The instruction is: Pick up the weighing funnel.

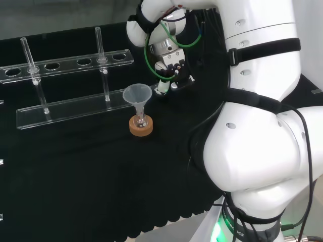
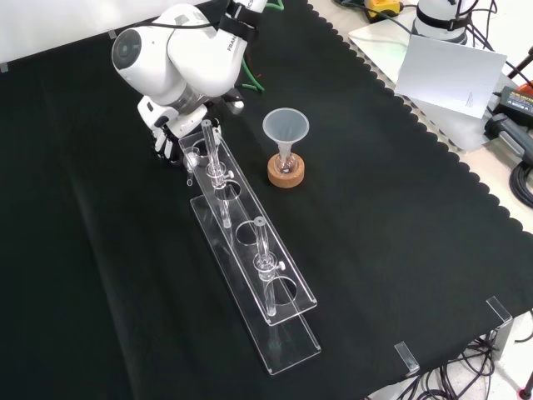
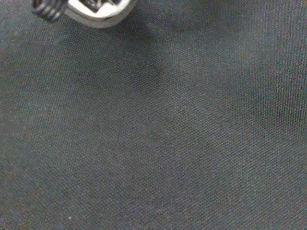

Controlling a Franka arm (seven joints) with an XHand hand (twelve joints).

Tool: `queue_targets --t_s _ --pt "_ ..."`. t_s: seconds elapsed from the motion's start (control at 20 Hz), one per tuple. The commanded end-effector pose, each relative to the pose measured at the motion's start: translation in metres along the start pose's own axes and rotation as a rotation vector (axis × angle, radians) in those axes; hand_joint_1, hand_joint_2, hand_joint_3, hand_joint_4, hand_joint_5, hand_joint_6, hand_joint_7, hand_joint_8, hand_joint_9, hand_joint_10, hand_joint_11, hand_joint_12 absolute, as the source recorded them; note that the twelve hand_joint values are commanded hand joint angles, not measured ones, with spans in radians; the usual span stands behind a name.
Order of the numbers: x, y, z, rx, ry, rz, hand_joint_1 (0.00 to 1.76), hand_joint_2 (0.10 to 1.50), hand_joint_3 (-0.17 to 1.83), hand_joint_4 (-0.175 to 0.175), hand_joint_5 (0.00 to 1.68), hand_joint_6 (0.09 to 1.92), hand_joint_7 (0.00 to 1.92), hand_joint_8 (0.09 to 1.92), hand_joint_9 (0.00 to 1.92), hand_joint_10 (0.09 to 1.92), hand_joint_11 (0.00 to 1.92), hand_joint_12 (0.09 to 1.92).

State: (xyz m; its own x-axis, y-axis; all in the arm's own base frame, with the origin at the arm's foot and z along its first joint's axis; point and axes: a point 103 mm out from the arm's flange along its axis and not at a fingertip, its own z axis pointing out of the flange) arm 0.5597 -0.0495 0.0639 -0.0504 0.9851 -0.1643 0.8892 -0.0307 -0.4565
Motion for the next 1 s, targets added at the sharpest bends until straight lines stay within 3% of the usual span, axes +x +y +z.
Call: queue_targets --t_s 0.05,0.15,0.25,0.35,0.55,1.0 --pt "0.004 0.000 0.001 -0.002 -0.007 0.000 0.91 0.68 0.53 0.005 0.72 0.69 0.47 0.73 0.77 0.52 0.66 1.16" --pt "0.005 0.000 0.000 -0.013 -0.026 0.011 0.91 0.68 0.54 0.019 0.79 0.69 0.50 0.73 0.80 0.52 0.66 1.16" --pt "0.004 0.000 -0.001 -0.018 -0.041 0.027 1.02 0.78 0.43 0.123 1.06 0.71 0.80 0.72 1.05 0.48 0.84 1.06" --pt "0.003 -0.001 -0.002 -0.022 -0.053 0.042 1.08 0.80 0.40 0.163 1.19 0.65 1.10 0.62 1.31 0.35 1.09 0.89" --pt "-0.004 -0.006 -0.006 -0.042 -0.062 0.058 1.11 0.78 0.41 0.175 1.29 0.55 1.39 0.41 1.58 0.12 1.32 0.72" --pt "-0.032 -0.026 -0.026 -0.116 -0.016 0.114 1.12 0.76 0.43 0.175 1.34 0.47 1.48 0.30 1.65 0.09 1.39 0.66"
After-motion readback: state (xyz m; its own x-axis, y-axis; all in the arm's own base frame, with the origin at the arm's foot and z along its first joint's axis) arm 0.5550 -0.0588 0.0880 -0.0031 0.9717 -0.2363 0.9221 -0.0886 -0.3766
